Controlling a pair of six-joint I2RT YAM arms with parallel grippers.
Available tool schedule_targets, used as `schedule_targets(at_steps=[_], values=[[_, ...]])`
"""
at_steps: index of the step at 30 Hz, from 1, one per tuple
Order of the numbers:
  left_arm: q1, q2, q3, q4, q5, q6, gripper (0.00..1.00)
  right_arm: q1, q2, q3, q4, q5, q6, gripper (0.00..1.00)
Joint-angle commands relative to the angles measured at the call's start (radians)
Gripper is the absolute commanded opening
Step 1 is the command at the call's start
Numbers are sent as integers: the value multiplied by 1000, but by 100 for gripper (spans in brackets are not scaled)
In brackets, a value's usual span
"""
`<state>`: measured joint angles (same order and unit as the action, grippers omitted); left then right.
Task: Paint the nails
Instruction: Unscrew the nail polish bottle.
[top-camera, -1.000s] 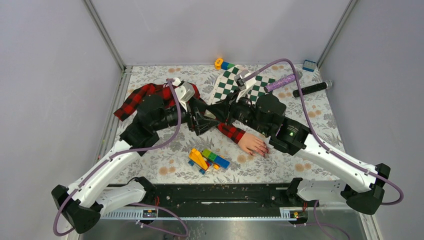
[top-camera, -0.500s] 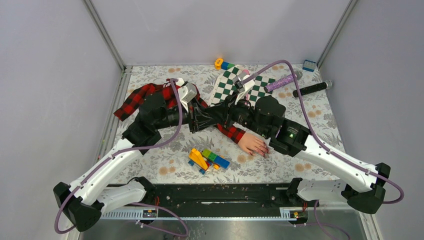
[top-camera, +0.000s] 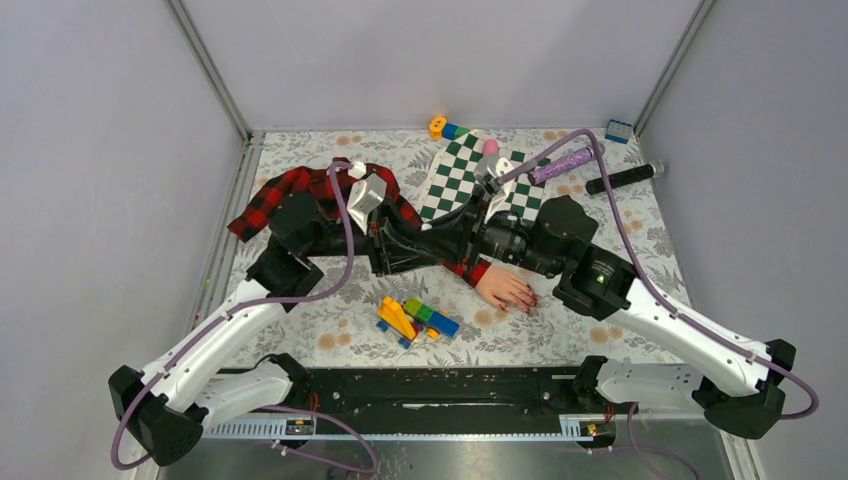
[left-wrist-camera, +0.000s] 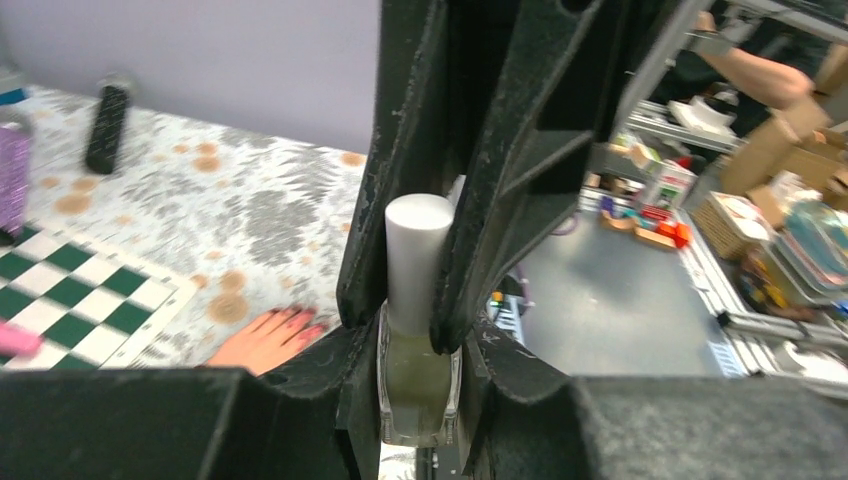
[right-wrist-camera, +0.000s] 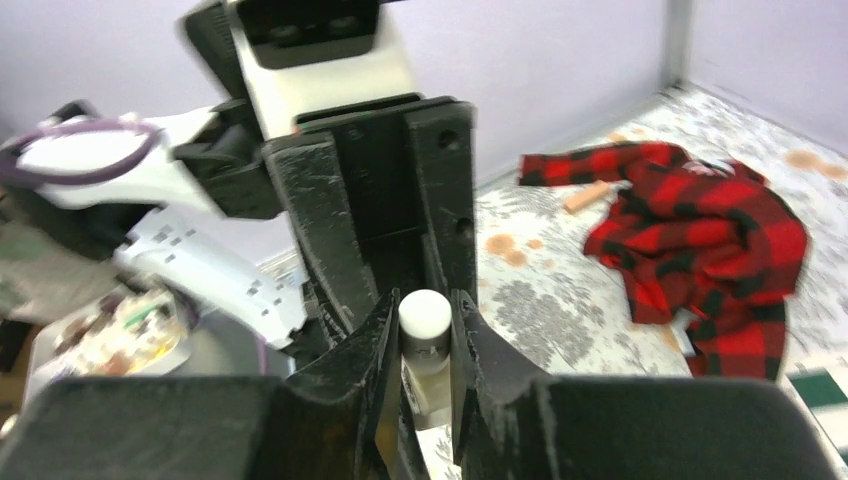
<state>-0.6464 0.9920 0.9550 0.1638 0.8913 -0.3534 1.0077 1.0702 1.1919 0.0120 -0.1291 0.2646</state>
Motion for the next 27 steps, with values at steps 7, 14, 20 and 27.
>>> schedule_targets(at_steps=[7,14,20,27], values=[[8,-35,13,270,294,-177,0,-3,-62,15,156,-699,-85,0],[-7,-61,9,301,327,-198,0,-3,-29,56,220,-952,-31,0],[-22,-53,16,300,343,-204,0,-3,-22,91,155,-1043,-53,0],[-25,-57,30,165,280,-93,0,-10,-95,58,72,-835,-133,24]])
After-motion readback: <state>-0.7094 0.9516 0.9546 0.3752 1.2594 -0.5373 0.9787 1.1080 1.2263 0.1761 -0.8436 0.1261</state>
